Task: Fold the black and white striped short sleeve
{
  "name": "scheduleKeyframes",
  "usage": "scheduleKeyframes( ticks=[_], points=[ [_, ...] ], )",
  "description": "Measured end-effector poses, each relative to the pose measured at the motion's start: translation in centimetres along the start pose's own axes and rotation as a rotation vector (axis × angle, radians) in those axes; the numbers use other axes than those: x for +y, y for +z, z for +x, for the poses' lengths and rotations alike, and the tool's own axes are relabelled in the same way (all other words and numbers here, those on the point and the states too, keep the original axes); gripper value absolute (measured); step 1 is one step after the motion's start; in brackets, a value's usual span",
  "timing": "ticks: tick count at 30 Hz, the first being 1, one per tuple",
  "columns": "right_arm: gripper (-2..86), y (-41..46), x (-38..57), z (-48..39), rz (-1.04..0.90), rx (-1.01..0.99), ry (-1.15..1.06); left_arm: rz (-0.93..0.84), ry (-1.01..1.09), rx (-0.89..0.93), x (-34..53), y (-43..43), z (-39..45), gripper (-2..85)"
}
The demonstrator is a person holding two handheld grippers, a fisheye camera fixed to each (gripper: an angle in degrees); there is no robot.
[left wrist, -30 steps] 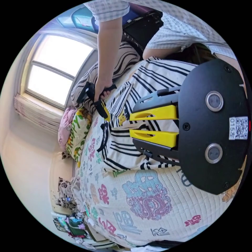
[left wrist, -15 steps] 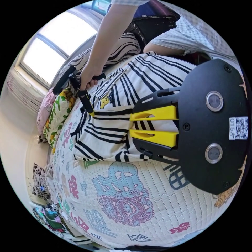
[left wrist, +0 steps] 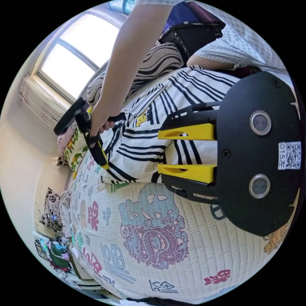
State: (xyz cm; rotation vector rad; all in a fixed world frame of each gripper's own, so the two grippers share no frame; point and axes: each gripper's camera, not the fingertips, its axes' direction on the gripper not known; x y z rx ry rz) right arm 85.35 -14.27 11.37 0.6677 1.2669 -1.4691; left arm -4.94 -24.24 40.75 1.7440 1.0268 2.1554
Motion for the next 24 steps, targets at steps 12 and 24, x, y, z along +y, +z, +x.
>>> scheduleKeyframes(
  ticks=[12, 24],
  points=[
    [-0.8, -1.7, 4.5, 5.0, -0.150, 0.003, 0.002, -0.029, -0.059, 0.090, 4.9, 4.4, -6.4, 9.5],
    [5.0, -14.9, 11.1, 17.9, 0.079, 0.017, 0.152, 0.032, 0.089, -0.081, 6.6, 4.6, -4.8, 10.1]
  ],
)
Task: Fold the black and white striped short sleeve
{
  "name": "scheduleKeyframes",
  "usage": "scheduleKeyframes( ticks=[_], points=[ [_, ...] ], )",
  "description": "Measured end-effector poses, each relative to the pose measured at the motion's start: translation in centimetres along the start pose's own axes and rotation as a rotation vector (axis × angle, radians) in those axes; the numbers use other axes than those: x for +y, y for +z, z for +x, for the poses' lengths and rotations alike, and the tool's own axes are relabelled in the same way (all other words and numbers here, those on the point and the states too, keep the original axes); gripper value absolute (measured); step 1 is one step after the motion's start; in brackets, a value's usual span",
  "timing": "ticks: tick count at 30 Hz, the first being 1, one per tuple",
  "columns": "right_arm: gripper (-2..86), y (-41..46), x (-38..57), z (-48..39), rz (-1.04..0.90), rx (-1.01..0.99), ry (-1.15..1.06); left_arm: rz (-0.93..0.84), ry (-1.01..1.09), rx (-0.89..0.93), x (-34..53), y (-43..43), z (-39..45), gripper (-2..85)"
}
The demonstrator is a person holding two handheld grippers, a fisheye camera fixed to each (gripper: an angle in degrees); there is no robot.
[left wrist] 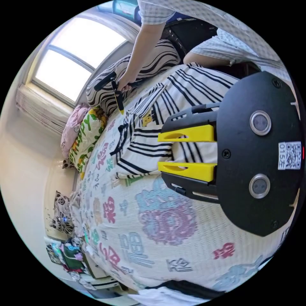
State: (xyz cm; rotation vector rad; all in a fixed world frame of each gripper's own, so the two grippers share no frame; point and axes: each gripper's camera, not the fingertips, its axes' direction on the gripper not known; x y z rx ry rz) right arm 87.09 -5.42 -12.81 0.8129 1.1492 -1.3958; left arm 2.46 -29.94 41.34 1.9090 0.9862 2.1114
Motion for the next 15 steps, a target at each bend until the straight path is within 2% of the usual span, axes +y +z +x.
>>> scheduleKeyframes(
  ticks=[4, 8, 12, 15],
  points=[
    [9.0, -2.0, -3.5, 4.4, 0.048, -0.001, 0.043, -0.118, 0.108, -0.068, -10.8, 6.6, -0.2, 12.2],
    [11.2, -1.2, -7.6, 7.3, -0.008, -0.007, 0.062, -0.253, 0.259, -0.099, -20.3, 16.6, 2.2, 10.2],
    [12.3, 0.1, -10.4, 8.8, -0.073, -0.024, 0.055, -0.339, 0.274, -0.140, -24.0, 25.5, 3.1, 10.8],
    [10.8, 0.6, -12.1, 8.6, -0.111, -0.027, 0.010, -0.500, 0.299, -0.200, -23.6, 32.5, 2.8, 11.1]
  ],
)
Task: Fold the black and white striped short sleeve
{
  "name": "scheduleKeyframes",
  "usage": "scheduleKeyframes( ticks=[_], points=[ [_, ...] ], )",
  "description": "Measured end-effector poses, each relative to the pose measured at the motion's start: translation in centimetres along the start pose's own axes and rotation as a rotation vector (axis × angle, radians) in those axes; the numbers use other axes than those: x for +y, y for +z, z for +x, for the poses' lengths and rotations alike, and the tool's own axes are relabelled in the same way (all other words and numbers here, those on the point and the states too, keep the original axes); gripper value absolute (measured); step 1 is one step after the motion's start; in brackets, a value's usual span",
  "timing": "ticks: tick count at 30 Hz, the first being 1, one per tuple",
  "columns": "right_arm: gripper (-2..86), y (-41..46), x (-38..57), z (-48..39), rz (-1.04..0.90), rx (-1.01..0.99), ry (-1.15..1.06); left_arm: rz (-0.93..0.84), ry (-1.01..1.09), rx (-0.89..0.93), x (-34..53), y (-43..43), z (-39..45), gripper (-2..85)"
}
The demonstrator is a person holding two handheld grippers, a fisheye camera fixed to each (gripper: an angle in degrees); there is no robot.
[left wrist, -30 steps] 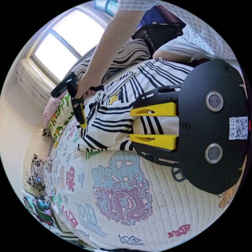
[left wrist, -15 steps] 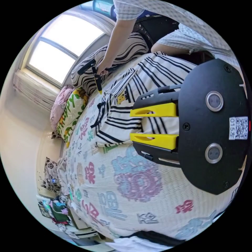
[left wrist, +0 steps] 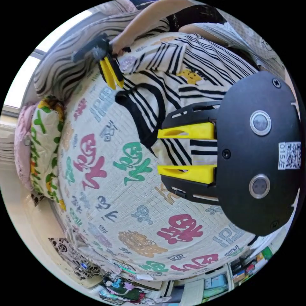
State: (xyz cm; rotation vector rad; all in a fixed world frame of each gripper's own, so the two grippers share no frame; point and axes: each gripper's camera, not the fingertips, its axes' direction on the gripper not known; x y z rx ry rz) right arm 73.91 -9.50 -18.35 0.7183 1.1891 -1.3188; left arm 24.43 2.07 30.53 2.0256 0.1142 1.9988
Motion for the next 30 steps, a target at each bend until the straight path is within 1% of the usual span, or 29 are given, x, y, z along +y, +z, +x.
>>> scheduleKeyframes(
  ticks=[1, 2, 5, 7, 8, 12, 16, 20, 22, 27, 30],
  points=[
    [9.1, -0.4, -0.4, -0.5, -0.002, 0.022, -0.034, -0.088, 0.034, -0.018, -0.5, 2.4, 0.5, 10.5],
    [6.4, -0.8, -0.9, -1.2, -0.024, 0.056, -0.073, -0.091, 0.052, -0.021, -0.4, 3.4, 1.0, 9.5],
    [1.1, -2.1, -2.4, -2.5, -0.113, 0.054, -0.169, -0.115, 0.089, 0.004, -0.5, 4.1, 1.6, 3.4],
    [0.3, -3.5, -3.4, -3.2, -0.121, 0.079, -0.178, -0.117, 0.091, -0.008, -0.8, 3.7, 1.9, 2.1],
    [0.0, -5.0, -4.0, -3.9, -0.086, 0.132, -0.177, -0.111, 0.099, -0.020, -1.1, 3.2, 2.3, 1.6],
    [-0.4, -10.3, -6.5, -4.7, -0.014, 0.184, -0.129, -0.052, 0.093, -0.064, -2.1, 0.4, 3.0, 0.8],
    [-0.5, -16.3, -10.0, -5.1, 0.018, 0.240, -0.074, 0.021, 0.040, -0.035, -4.6, -3.5, 2.0, 0.4],
    [-0.5, -21.5, -13.2, -6.4, 0.089, 0.327, -0.039, 0.067, 0.045, -0.158, -7.2, -6.5, 3.3, 0.4],
    [-0.5, -23.3, -14.3, -6.6, 0.106, 0.328, -0.010, 0.078, 0.047, -0.171, -7.6, -7.4, 3.6, 0.5],
    [-0.4, -26.1, -13.9, -8.4, 0.120, 0.303, -0.020, 0.110, 0.089, -0.183, -4.7, -9.5, 5.6, 0.6],
    [-0.4, -28.7, -10.6, -11.1, 0.149, 0.270, -0.085, 0.174, 0.136, -0.146, 0.9, -12.5, 8.3, 0.6]
  ],
)
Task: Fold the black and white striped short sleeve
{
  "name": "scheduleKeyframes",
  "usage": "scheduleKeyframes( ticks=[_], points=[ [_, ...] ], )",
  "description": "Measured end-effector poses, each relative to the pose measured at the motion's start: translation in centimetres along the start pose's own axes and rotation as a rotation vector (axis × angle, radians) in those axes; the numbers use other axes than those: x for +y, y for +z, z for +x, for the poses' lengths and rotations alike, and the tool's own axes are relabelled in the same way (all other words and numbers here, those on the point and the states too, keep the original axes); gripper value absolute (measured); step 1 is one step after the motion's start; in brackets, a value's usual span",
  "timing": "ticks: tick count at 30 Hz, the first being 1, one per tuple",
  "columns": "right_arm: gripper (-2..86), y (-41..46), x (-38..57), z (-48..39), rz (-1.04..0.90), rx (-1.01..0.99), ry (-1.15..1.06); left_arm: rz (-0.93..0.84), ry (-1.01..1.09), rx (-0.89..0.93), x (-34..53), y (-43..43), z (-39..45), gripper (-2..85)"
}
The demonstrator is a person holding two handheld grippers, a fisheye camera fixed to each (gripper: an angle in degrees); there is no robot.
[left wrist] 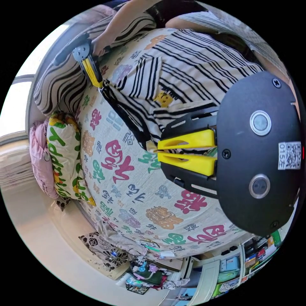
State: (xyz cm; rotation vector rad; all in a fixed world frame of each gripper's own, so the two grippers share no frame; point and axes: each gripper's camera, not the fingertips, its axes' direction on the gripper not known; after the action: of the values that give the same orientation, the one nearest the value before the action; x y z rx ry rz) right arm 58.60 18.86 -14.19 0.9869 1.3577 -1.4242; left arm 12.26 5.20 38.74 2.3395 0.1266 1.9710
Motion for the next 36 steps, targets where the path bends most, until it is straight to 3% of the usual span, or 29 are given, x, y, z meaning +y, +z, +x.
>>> scheduleKeyframes(
  ticks=[8, 14, 23, 31, 36],
  points=[
    [-0.3, -14.1, 16.8, -11.1, 0.097, -0.173, -0.161, 0.080, 0.115, 0.028, 20.3, -15.7, 16.6, 0.3],
    [-0.3, -15.2, 27.8, -20.1, -0.014, -0.221, -0.183, -0.014, 0.040, 0.144, 29.5, -18.9, 25.5, 0.2],
    [-0.1, -15.8, 31.6, -23.5, -0.091, -0.189, -0.192, -0.132, 0.085, 0.109, 30.6, -20.2, 30.8, 0.1],
    [0.7, -16.6, 31.3, -21.4, -0.154, -0.262, -0.142, -0.271, 0.036, 0.150, 28.5, -20.7, 27.6, -0.4],
    [0.6, -20.0, 31.3, -18.5, -0.061, -0.287, -0.061, -0.155, -0.128, 0.179, 27.5, -25.2, 22.3, -0.2]
  ],
)
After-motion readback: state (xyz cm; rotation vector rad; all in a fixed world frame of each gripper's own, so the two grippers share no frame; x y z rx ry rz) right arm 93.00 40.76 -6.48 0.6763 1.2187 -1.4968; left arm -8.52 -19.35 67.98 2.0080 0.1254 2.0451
